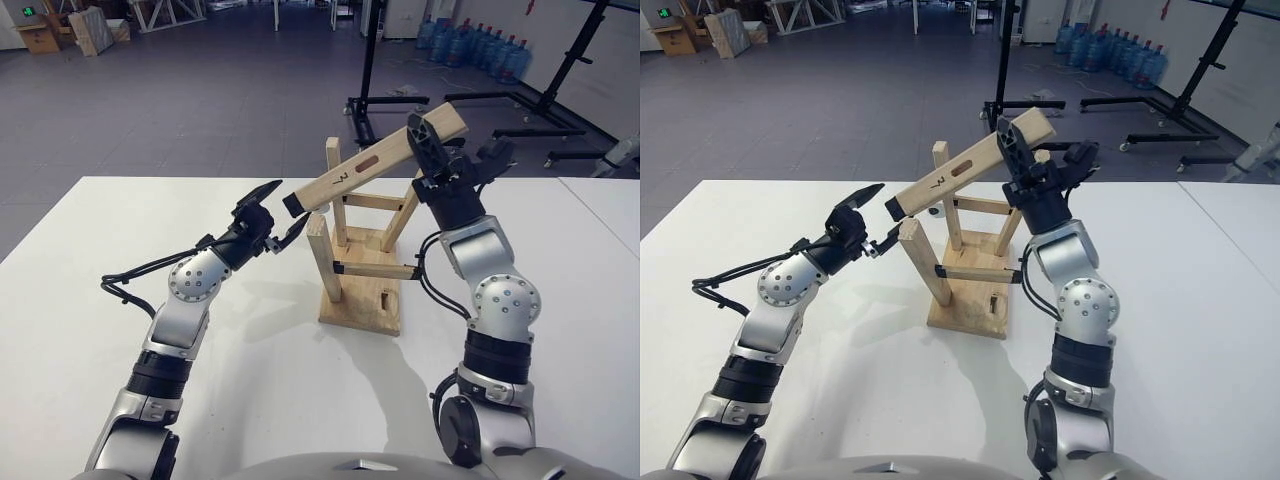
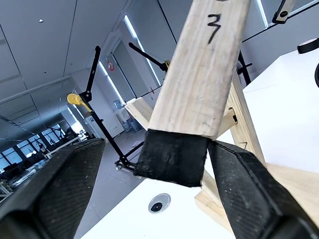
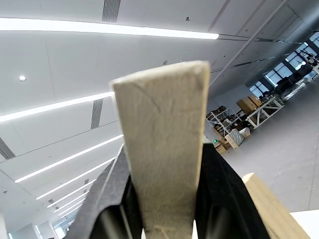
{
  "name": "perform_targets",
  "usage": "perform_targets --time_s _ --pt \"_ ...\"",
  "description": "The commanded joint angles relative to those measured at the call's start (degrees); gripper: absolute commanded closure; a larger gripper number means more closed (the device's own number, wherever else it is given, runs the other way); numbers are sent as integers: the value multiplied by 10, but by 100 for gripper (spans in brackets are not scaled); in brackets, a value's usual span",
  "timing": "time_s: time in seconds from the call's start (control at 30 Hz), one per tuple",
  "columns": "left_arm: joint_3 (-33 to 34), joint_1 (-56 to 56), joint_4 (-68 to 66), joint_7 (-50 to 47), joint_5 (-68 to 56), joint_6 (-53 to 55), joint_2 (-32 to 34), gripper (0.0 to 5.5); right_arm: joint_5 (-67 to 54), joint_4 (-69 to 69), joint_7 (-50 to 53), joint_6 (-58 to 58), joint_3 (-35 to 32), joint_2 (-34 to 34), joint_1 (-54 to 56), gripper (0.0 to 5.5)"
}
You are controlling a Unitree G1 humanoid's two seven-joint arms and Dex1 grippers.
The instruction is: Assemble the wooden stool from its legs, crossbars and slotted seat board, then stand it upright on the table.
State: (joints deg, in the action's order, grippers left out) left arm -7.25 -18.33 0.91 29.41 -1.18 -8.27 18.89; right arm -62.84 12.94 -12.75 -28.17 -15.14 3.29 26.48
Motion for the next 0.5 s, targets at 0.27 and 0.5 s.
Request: perform_targets --time_s 0.27,0.5 --pt "-26 -11 -18 21 9 -4 -2 218 69 10 -16 4 61 -3 16 449" --pt "-22 -19 -34 17 15 -3 -1 328 77 10 -25 3 65 3 15 449"
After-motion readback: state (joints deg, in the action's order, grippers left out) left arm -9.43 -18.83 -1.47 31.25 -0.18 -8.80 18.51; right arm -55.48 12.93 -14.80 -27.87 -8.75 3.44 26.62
